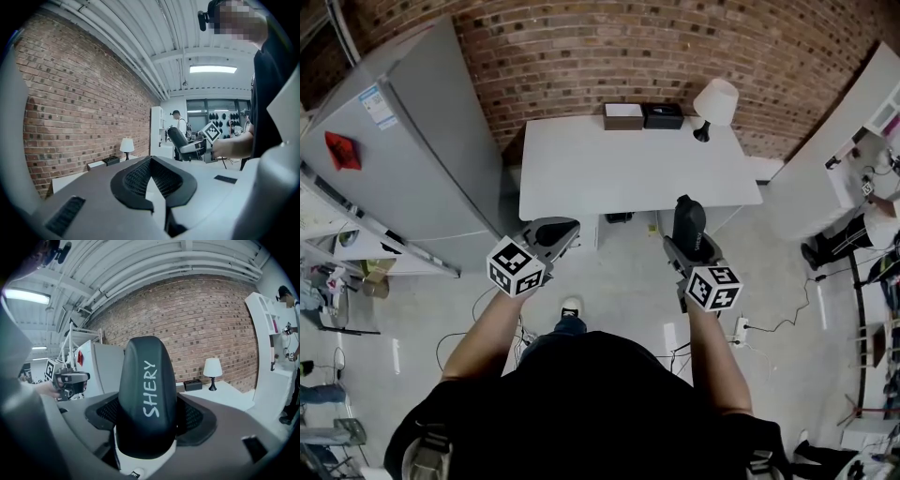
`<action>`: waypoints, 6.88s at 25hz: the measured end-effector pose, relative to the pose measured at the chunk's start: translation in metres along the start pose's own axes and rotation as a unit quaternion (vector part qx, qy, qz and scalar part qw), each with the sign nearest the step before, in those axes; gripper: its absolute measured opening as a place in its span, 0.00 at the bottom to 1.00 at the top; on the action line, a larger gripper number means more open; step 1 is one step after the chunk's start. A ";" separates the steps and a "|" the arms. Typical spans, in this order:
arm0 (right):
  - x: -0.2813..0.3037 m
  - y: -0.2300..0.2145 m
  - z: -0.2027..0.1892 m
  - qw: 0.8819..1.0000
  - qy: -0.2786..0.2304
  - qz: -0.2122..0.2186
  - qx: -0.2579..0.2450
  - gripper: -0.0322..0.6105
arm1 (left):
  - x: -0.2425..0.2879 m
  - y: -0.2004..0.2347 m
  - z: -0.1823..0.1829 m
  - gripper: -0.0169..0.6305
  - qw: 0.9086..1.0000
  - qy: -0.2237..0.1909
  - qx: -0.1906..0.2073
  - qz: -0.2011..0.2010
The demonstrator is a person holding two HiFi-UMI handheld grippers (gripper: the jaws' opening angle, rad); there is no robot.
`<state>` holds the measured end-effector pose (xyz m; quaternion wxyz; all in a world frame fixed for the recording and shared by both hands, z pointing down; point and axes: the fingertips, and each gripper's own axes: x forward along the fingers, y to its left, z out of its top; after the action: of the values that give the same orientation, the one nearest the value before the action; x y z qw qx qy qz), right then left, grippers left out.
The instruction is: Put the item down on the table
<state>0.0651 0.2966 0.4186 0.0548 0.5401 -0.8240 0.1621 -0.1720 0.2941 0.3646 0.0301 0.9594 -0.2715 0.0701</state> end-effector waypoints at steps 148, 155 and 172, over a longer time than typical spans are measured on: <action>0.342 -0.343 0.051 0.993 0.089 -0.055 0.045 0.59 | 0.393 0.337 -0.030 0.05 0.993 0.083 -0.082 -0.022; 0.359 -0.342 0.054 0.993 0.092 -0.063 0.045 0.59 | 0.399 0.356 -0.033 0.05 0.992 0.085 -0.083 -0.032; 0.397 -0.356 0.022 0.987 0.129 -0.075 0.059 0.59 | 0.412 0.390 -0.041 0.05 0.991 0.095 -0.087 -0.038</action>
<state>0.2270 -0.1864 0.5775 0.1408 0.5772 -0.7563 0.2739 -0.0348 -0.2463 0.4751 0.1416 0.9518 -0.2356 0.1361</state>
